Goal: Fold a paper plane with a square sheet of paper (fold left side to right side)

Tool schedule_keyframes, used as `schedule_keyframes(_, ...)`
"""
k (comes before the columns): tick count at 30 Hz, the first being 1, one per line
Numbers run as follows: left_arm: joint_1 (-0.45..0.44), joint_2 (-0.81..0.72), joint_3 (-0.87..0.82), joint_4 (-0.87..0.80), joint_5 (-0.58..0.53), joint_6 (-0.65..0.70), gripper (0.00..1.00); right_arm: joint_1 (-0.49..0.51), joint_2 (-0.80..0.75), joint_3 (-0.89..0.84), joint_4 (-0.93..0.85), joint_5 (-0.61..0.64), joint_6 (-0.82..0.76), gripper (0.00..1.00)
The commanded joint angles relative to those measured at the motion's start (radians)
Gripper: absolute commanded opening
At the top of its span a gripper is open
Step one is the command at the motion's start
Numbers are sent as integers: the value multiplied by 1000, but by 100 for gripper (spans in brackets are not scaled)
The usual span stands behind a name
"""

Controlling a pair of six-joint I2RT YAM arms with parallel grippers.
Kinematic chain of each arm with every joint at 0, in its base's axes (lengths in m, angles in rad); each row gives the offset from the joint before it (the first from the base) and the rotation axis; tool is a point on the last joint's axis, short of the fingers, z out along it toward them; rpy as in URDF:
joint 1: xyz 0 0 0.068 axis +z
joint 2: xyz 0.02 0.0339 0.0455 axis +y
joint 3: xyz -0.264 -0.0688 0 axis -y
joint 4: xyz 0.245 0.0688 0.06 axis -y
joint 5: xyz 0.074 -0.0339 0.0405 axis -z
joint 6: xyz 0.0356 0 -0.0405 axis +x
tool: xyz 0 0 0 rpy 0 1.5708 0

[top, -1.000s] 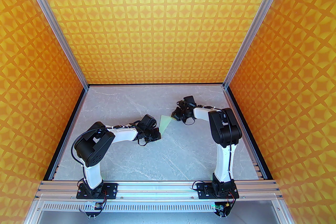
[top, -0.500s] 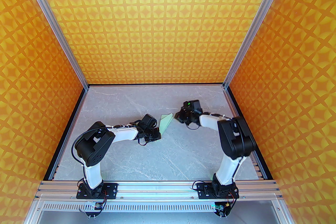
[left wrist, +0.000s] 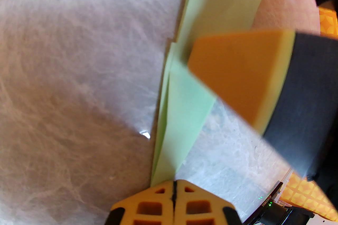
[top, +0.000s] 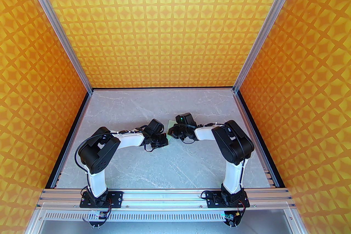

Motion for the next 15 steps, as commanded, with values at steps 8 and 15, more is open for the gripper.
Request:
schedule_keyframes(8, -35, 40, -165, -154, 12, 14, 0, -43, 35, 16, -120, 114, -58, 0)
schedule_keyframes(15, -34, -36, -277, -114, 23, -7, 0, -46, 43, 33, -114, 96, -60, 0)
